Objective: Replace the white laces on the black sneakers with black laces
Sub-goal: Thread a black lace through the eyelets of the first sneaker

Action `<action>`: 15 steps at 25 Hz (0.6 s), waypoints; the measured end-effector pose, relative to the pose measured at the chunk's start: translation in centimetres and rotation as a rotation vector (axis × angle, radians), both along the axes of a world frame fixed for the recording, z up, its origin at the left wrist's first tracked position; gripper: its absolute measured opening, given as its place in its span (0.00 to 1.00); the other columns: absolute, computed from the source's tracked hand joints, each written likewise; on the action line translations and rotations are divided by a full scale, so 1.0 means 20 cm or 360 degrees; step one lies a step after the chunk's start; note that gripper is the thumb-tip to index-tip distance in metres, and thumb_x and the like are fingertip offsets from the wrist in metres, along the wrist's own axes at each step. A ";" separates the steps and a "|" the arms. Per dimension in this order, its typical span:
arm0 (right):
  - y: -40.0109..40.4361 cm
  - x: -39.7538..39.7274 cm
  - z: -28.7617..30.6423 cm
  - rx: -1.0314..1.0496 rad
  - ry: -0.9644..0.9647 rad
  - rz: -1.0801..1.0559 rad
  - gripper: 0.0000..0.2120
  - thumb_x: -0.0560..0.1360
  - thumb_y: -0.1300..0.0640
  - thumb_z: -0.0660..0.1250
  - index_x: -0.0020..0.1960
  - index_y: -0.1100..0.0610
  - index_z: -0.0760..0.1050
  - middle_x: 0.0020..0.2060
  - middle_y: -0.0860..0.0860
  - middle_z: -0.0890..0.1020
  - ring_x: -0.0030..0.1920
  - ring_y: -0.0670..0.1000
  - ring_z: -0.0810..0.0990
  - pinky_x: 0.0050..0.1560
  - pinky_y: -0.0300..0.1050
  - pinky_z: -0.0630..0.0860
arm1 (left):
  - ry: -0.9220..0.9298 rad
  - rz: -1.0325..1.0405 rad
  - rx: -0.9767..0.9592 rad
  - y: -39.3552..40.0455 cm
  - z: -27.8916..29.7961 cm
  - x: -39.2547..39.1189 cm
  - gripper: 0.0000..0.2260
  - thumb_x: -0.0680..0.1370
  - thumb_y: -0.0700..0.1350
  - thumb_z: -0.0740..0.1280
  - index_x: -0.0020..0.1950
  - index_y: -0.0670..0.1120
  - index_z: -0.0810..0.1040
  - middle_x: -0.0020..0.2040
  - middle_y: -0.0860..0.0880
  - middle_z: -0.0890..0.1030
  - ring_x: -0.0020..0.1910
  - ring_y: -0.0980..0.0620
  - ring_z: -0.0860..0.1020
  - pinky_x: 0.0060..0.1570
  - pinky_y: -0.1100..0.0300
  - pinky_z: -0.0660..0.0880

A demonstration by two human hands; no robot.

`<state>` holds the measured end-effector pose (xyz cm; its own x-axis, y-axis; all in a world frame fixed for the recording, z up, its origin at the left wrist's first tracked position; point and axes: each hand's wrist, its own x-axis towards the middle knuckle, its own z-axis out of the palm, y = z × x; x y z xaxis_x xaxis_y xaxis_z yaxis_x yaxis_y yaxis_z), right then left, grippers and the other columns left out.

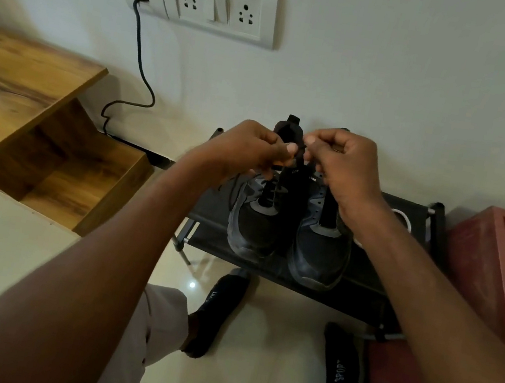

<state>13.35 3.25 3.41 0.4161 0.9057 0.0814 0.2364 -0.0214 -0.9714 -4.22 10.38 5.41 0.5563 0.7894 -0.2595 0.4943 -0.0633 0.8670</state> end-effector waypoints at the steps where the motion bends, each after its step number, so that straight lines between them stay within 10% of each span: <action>1: 0.01 0.03 -0.02 -0.0008 0.0013 -0.0089 0.05 0.81 0.60 0.71 0.50 0.55 0.85 0.36 0.51 0.86 0.31 0.40 0.79 0.32 0.32 0.72 | 0.0098 0.0013 0.0060 0.03 -0.02 -0.02 0.15 0.82 0.54 0.70 0.44 0.45 0.85 0.34 0.51 0.83 0.34 0.56 0.80 0.46 0.58 0.75; 5: 0.04 0.04 -0.10 -0.0184 -0.0110 -0.0018 0.08 0.81 0.62 0.69 0.51 0.52 0.86 0.39 0.50 0.88 0.35 0.42 0.81 0.32 0.30 0.72 | 0.0198 0.0042 0.0213 0.07 -0.07 -0.05 0.11 0.82 0.51 0.71 0.47 0.45 0.86 0.40 0.47 0.86 0.42 0.48 0.85 0.56 0.53 0.79; 9: 0.10 -0.02 -0.13 -0.0163 -0.0288 0.0159 0.08 0.82 0.63 0.68 0.55 0.52 0.81 0.40 0.48 0.87 0.38 0.43 0.84 0.38 0.38 0.80 | 0.0073 -0.0016 0.0219 0.09 -0.07 -0.01 0.06 0.82 0.44 0.70 0.54 0.43 0.85 0.45 0.43 0.87 0.39 0.55 0.83 0.36 0.65 0.76; 15: 0.15 -0.03 -0.18 -0.0233 -0.0759 0.0139 0.15 0.79 0.66 0.65 0.60 0.50 0.79 0.46 0.47 0.84 0.48 0.50 0.84 0.49 0.51 0.82 | 0.0039 0.0275 -0.0030 0.14 -0.13 0.05 0.07 0.81 0.39 0.71 0.52 0.34 0.83 0.38 0.40 0.85 0.34 0.48 0.82 0.32 0.62 0.80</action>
<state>12.68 6.18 -0.15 0.2855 0.9516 0.1134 0.6602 -0.1095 -0.7430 -3.29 13.15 2.77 0.4061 0.8676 -0.2868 0.5172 0.0405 0.8549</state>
